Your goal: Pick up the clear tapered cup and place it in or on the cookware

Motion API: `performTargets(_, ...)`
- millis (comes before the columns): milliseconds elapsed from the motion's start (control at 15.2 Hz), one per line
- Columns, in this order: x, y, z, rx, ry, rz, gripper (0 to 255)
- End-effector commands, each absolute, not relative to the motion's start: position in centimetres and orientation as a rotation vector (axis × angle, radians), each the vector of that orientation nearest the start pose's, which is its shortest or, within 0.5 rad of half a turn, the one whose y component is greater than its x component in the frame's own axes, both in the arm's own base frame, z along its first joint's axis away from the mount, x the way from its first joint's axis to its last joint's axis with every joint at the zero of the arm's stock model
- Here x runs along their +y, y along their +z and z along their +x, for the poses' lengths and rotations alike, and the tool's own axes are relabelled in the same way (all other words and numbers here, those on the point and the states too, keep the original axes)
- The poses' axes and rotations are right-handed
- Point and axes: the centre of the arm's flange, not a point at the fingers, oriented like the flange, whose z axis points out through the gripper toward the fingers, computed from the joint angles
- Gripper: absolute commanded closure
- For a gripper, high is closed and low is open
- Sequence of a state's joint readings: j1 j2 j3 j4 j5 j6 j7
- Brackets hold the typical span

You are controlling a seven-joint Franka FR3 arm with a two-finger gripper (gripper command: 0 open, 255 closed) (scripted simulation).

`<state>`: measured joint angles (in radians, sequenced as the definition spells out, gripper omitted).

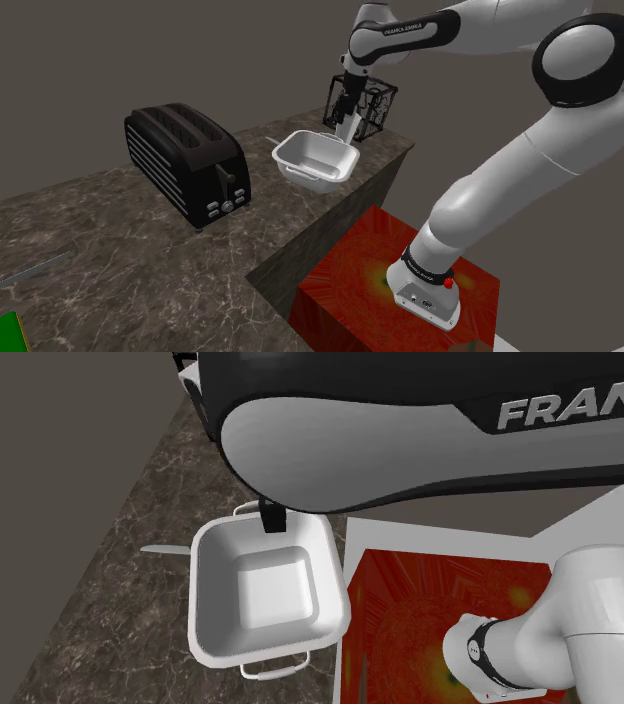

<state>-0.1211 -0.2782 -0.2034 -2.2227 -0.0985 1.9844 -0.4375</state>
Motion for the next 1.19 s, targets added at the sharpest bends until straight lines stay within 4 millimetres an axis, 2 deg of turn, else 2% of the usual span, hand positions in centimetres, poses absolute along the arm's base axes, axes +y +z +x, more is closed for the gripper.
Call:
performTargets(0,-18.7,47.9,45.6,-0.251,-0.028,-3.187,0)
performTargets(858,-32.5,42.3,52.8,-0.246,0.001,-3.243,0)
performTargets(924,-33.3,41.9,53.2,-0.246,0.002,-3.247,0)
performTargets(1122,-33.5,40.4,53.2,-0.246,0.002,-3.247,0)
